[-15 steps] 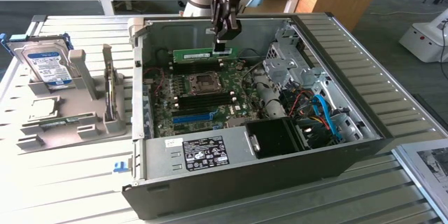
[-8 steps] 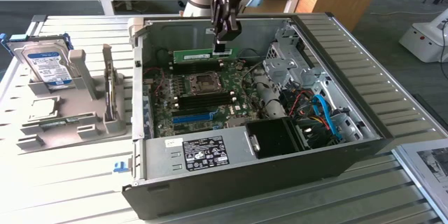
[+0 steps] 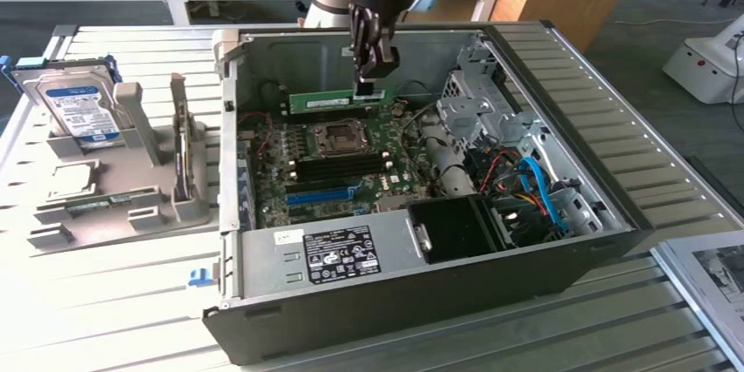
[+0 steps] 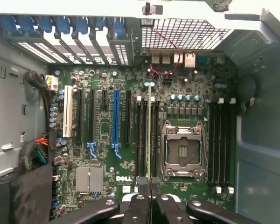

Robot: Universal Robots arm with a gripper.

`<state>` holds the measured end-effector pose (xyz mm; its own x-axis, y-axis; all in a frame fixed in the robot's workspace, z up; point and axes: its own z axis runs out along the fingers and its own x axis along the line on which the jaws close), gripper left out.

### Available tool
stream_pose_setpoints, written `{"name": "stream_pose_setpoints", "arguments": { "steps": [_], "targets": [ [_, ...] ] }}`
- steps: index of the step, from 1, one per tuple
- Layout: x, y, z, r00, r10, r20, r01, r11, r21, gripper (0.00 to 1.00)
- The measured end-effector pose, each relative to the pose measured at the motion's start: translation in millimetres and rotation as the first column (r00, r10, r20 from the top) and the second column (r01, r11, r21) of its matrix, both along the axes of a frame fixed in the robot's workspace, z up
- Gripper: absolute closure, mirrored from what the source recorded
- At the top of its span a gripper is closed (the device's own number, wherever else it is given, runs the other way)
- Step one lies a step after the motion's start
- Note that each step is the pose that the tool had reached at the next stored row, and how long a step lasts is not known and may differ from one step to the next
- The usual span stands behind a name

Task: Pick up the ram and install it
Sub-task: 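Insert the ram into the slot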

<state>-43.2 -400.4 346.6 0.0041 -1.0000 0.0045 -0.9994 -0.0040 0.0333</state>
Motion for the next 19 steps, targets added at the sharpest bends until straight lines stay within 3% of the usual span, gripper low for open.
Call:
{"name": "stream_pose_setpoints", "arguments": {
  "steps": [19],
  "targets": [
    [-0.4,0.0,-28.8,0.9999,0.000,0.0148,0.000,1.0000,-0.0001,0.88]
  ]
}}
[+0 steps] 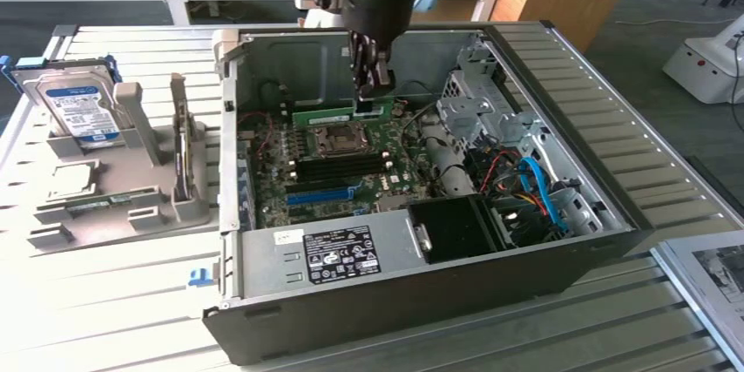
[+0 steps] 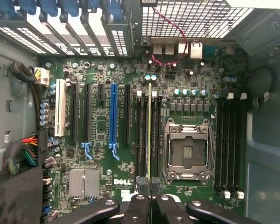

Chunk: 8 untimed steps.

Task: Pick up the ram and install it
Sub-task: 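Insert the ram into the slot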

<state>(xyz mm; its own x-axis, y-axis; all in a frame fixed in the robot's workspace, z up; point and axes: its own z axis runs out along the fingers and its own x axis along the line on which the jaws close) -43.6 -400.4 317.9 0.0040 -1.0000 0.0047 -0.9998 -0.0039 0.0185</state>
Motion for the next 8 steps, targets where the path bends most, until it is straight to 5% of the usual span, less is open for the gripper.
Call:
{"name": "stream_pose_setpoints", "arguments": {
  "steps": [8],
  "targets": [
    [0.0,0.0,-8.0,1.0000,0.000,0.0005,0.000,1.0000,-0.0002,0.88]
  ]
}}
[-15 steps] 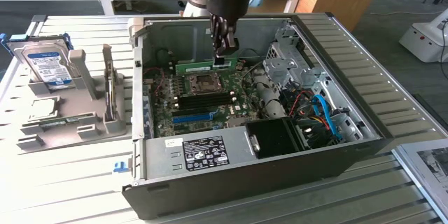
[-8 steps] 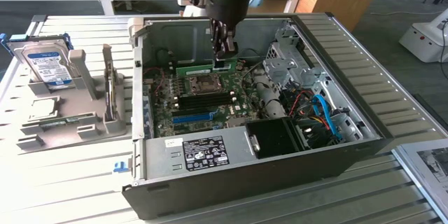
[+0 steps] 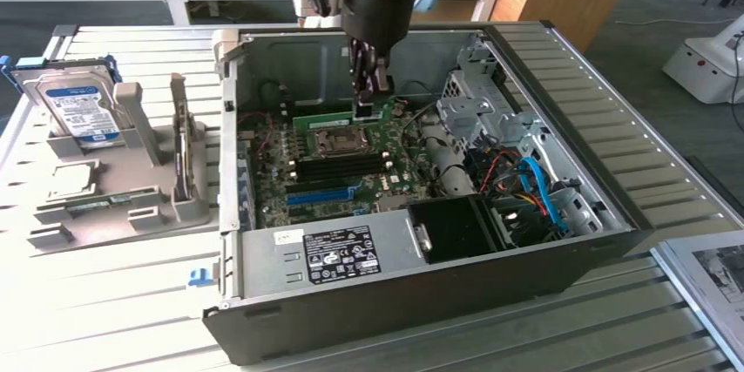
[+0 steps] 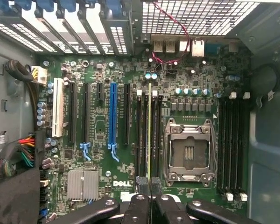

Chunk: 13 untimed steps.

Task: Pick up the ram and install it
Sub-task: 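Insert the ram into the slot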

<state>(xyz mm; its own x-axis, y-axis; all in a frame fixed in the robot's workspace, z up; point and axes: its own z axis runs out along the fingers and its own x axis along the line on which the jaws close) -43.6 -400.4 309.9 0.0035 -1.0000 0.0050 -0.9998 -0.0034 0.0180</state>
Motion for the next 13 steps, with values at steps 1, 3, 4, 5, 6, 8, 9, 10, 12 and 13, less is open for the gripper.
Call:
{"name": "stream_pose_setpoints", "arguments": {
  "steps": [1,3,4,5,6,8,9,10,12,13],
  "targets": [
    [0.0,0.0,-1.0,1.0000,0.000,0.0000,0.000,1.0000,-0.0002,0.88],
    [0.0,0.0,-2.9,1.0000,0.000,0.0000,0.000,1.0000,-0.0006,0.88],
    [0.0,0.0,-3.9,1.0000,0.000,0.0000,0.000,1.0000,-0.0008,0.88],
    [0.0,0.0,-5.8,1.0000,0.000,0.0000,0.000,1.0000,-0.0013,0.88],
    [0.0,0.0,-6.2,1.0000,0.000,-0.0001,0.000,1.0000,-0.0014,0.88],
    [0.0,0.0,-6.2,1.0000,0.000,-0.0001,0.000,1.0000,-0.0017,0.88],
    [0.0,0.0,-6.3,1.0000,0.000,-0.0001,0.000,1.0000,-0.0016,0.88],
    [0.0,0.0,-6.3,1.0000,0.000,-0.0001,0.000,1.0000,-0.0015,0.88],
    [0.0,0.0,-6.3,1.0000,0.000,0.0000,0.000,1.0000,-0.0015,0.88],
    [0.0,0.0,-6.4,1.0000,0.000,0.0000,0.000,1.0000,-0.0014,0.88]
  ]
}}
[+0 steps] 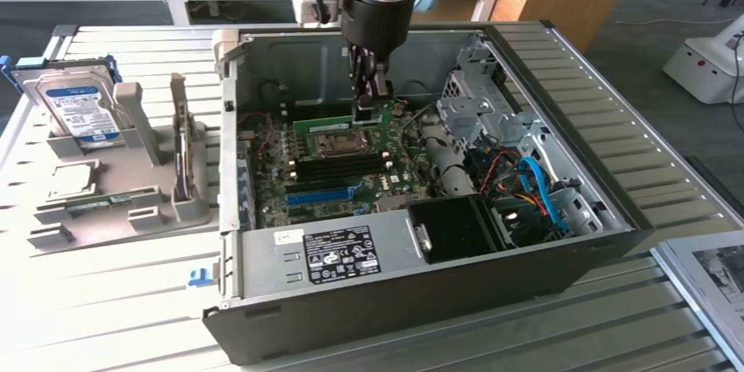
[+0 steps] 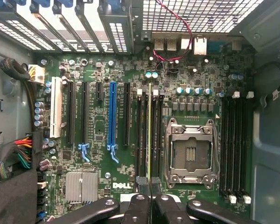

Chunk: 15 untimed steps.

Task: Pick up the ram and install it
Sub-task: 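Insert the ram into the slot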

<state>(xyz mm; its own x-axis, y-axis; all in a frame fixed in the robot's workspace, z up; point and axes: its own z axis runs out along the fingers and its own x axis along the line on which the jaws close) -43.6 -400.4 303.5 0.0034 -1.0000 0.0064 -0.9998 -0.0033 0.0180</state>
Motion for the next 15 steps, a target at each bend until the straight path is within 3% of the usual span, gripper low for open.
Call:
{"name": "stream_pose_setpoints", "arguments": {
  "steps": [5,10,15],
  "targets": [
    [-0.1,0.0,-0.9,1.0000,0.000,-0.0026,0.000,1.0000,0.0004,0.88],
    [0.0,0.0,-4.0,0.9998,0.000,-0.0224,0.000,1.0000,0.0001,0.88],
    [-0.1,0.0,-4.2,0.9997,0.000,-0.0238,0.000,1.0000,-0.0001,0.88]
  ]
}}
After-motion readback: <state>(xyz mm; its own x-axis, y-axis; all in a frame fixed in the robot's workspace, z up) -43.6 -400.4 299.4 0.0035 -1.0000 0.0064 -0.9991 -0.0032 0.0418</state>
